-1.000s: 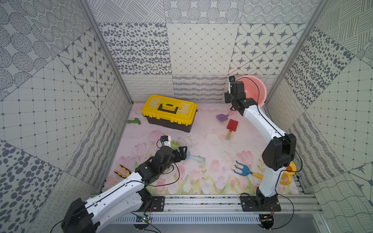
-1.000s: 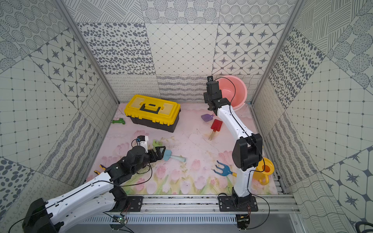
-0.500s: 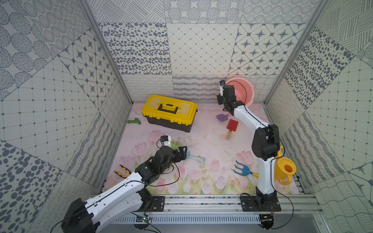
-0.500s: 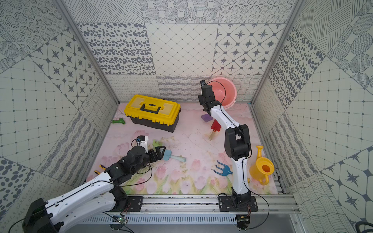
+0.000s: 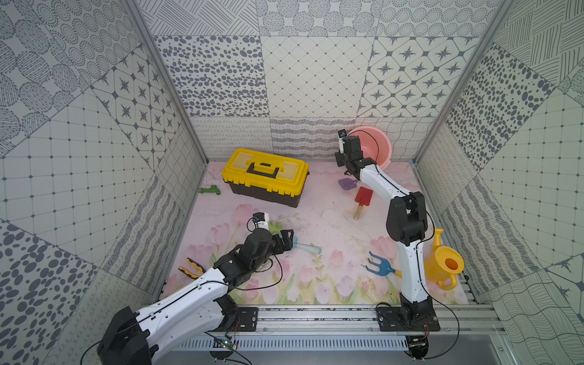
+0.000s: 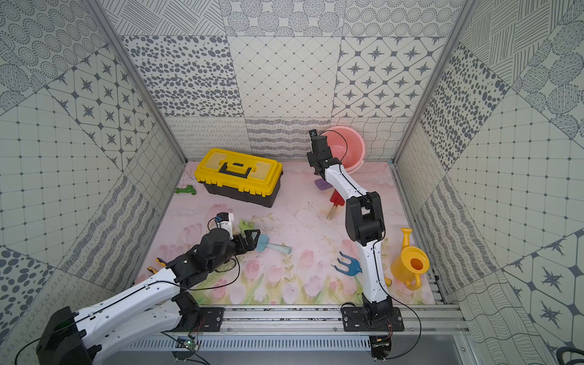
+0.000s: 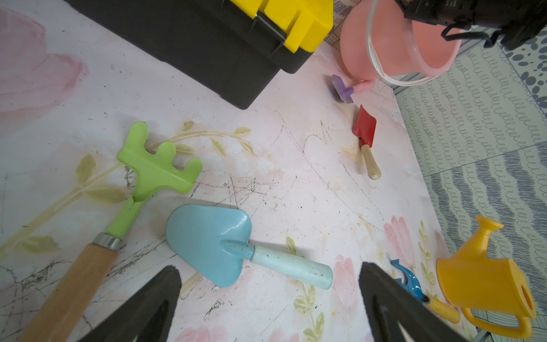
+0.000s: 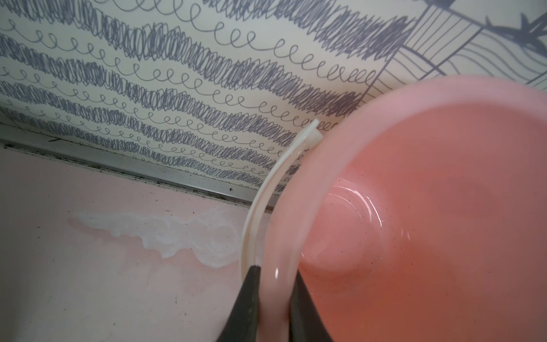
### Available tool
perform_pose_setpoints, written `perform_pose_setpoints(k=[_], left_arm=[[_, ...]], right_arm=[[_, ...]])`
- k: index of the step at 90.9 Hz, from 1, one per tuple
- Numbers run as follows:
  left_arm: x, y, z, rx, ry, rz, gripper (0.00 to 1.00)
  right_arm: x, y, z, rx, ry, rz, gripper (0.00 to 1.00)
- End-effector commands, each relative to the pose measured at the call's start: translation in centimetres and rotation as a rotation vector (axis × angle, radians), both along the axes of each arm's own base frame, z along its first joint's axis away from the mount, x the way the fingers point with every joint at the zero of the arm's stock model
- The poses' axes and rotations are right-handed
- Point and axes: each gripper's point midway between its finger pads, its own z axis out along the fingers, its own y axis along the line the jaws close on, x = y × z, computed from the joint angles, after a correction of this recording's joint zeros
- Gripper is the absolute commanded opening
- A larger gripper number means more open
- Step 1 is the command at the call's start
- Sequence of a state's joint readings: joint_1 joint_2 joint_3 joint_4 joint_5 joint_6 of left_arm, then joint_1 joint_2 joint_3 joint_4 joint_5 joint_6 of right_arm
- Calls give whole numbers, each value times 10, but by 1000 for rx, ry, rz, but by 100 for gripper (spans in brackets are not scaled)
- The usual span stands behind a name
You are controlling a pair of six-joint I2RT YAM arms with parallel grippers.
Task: Organize the gardening tools
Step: Move the gardening tool to the center of the board.
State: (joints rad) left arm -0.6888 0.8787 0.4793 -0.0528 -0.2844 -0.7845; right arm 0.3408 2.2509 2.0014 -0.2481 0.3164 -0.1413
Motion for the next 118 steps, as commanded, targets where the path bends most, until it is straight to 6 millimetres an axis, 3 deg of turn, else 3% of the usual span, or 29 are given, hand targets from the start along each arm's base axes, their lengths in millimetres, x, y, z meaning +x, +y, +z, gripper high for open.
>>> perform_pose_setpoints(k=[1,35,46,70,96,107,118], left_arm=[[4,-5,15,-34,-44,-8,100],[3,-1,19,-41,-55,2,99],[2,0,19,-34,-56,7,99],[0,5,20,-37,-66,20,100],[0,6,21,-39,-66,26,99],[0,6,20,-36,-66,29,99],[1,7,20,-33,-68,34,99]], right_arm=[[-10,2,13,43,-23,14,0],[-73,4,17,59,29,18,0],[-100,7,7,89,85,22,0],[-171,18,-28,70,251,33,0],[-248,42,-37,77,379,126,0],[-260,54,-34,52,424,155,0],[-263,67,-19,70,422,196,0]])
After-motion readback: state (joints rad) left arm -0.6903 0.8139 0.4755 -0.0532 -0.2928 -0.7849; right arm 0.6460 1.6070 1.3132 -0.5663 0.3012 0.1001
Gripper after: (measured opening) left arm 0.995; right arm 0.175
